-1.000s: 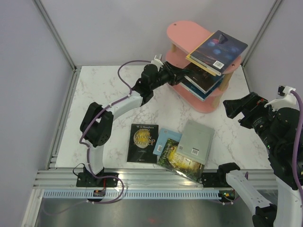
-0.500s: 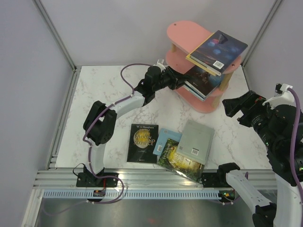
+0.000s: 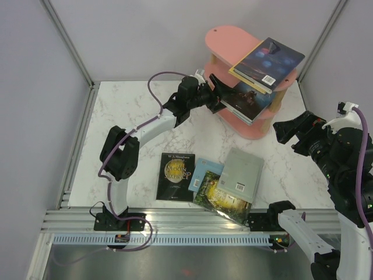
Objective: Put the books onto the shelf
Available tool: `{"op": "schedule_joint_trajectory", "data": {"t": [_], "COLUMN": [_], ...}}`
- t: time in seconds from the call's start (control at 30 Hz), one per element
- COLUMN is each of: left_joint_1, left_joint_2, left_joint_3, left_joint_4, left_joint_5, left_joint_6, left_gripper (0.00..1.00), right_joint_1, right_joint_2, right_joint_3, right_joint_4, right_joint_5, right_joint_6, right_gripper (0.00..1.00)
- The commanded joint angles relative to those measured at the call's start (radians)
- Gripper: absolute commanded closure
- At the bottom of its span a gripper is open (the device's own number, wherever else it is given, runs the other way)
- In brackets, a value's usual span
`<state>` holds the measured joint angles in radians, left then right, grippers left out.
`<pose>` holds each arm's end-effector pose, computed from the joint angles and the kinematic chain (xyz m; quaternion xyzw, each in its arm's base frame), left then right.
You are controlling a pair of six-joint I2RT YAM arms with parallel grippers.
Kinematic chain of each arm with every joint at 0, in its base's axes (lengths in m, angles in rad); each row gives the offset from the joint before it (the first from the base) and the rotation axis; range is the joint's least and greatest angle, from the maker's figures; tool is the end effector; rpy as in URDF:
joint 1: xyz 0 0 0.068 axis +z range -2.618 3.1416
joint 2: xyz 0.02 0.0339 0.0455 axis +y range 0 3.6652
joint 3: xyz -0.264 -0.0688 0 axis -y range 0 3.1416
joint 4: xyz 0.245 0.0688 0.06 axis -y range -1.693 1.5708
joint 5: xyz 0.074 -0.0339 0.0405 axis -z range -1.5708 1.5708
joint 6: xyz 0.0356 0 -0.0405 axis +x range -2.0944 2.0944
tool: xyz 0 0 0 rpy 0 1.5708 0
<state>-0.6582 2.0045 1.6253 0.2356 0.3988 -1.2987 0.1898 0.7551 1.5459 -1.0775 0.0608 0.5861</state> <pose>0.3764 -0.3085 0.3028 -0.1102 0.7442 -0.6159 0.2340 0.0618 0.0097 0.4798 0.1754 0.7813 0.2039 0.5633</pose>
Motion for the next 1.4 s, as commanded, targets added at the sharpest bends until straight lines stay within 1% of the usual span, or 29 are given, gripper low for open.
{"op": "schedule_joint_trajectory", "data": {"t": [0.0,0.07,0.13,0.3,0.4,0.5,0.6,0.7,0.73,0.77,0.8,0.83,0.87,0.9,0.93,0.97,1.0,1.03,1.1,1.17,1.2,1.23,1.27,1.33,1.37], "left_joint_1": [0.022,0.032,0.049,0.089,0.100,0.112,0.137,0.179,0.193,0.227,0.247,0.268,0.290,0.334,0.356,0.373,0.399,0.407,0.411,0.413,0.413,0.414,0.413,0.413,0.414], "left_joint_2": [-0.072,-0.075,-0.081,-0.121,-0.121,-0.160,-0.211,-0.315,-0.384,-0.429,-0.472,-0.513,-0.605,-0.645,-0.688,-0.751,-0.780,-0.803,-0.851,-0.872,-0.885,-0.891,-0.897,-0.902,-0.902], "left_joint_3": [0.044,0.076,0.109,0.108,0.146,0.127,0.075,-0.023,-0.115,-0.172,-0.236,-0.369,-0.436,-0.502,-0.621,-0.674,-0.765,-0.806,-0.898,-0.949,-0.987,-1.004,-1.033,-1.053,-1.058], "left_joint_4": [-0.113,-0.169,-0.269,-0.343,-0.401,-0.435,-0.485,-0.573,-0.581,-0.590,-0.591,-0.591,-0.591,-0.590,-0.585,-0.582,-0.584,-0.582,-0.585,-0.584,-0.579,-0.569,-0.549,-0.535,-0.530], "left_joint_5": [0.011,0.017,0.012,0.000,0.008,-0.003,-0.021,-0.041,-0.043,-0.041,-0.037,-0.026,-0.022,-0.014,0.007,0.015,0.021,0.034,0.037,0.040,0.038,0.040,0.051,0.057,0.057], "left_joint_6": [0.093,0.131,0.162,0.217,0.259,0.283,0.325,0.401,0.435,0.447,0.458,0.481,0.492,0.504,0.527,0.538,0.547,0.556,0.559,0.544,0.536,0.520,0.501,0.487,0.483], "left_gripper": [0.06,0.00,0.00,0.00,0.00,0.00,0.00,0.00,0.00,0.00,0.00,0.00,0.00,0.00,0.00,0.00,0.00,0.00,0.00,0.00,0.00,0.00,0.00,0.00,0.00], "right_joint_1": [0.007,0.007,0.008,0.007,0.007,0.007,0.007,0.008,0.008,0.008,0.008,0.008,0.007,0.010,0.008,0.007,0.010,0.011,0.042,0.080,0.091,0.133,0.164,0.250,0.381], "right_joint_2": [0.012,0.013,0.013,0.016,0.016,0.016,0.012,0.007,0.009,0.013,0.018,0.024,0.030,0.041,0.044,0.053,0.058,0.062,0.084,0.104,0.110,0.118,0.130,0.154,0.194], "right_joint_3": [0.019,0.019,0.017,0.006,-0.004,-0.007,-0.009,-0.009,-0.007,-0.007,-0.009,-0.020,-0.035,-0.052,-0.108,-0.144,-0.179,-0.238,-0.273,-0.332,-0.352,-0.384,-0.412,-0.429,-0.431], "right_joint_4": [0.001,-0.001,-0.001,0.002,0.008,0.013,0.013,0.013,0.013,0.013,0.017,0.033,0.047,0.062,0.088,0.097,0.105,0.109,0.106,0.117,0.140,0.157,0.195,0.231,0.250], "right_joint_5": [0.004,0.005,0.004,-0.004,-0.010,-0.015,-0.010,-0.016,-0.036,-0.058,-0.100,-0.142,-0.279,-0.338,-0.405,-0.485,-0.527,-0.550,-0.553,-0.561,-0.575,-0.572,-0.544,-0.478,-0.436], "right_joint_6": [-0.020,-0.020,-0.020,-0.012,-0.005,0.000,-0.002,-0.012,-0.022,-0.029,-0.041,-0.070,-0.087,-0.100,-0.100,-0.095,-0.094,-0.098,-0.123,-0.114,-0.109,-0.101,-0.076,-0.039,-0.022], "right_gripper": [0.02,0.02,0.02,0.02,0.02,0.02,0.02,0.02,0.02,0.02,0.02,0.02,0.03,0.04,0.05,0.05,0.07,0.07,0.07,0.09,0.12,0.13,0.14,0.16,0.16]}}
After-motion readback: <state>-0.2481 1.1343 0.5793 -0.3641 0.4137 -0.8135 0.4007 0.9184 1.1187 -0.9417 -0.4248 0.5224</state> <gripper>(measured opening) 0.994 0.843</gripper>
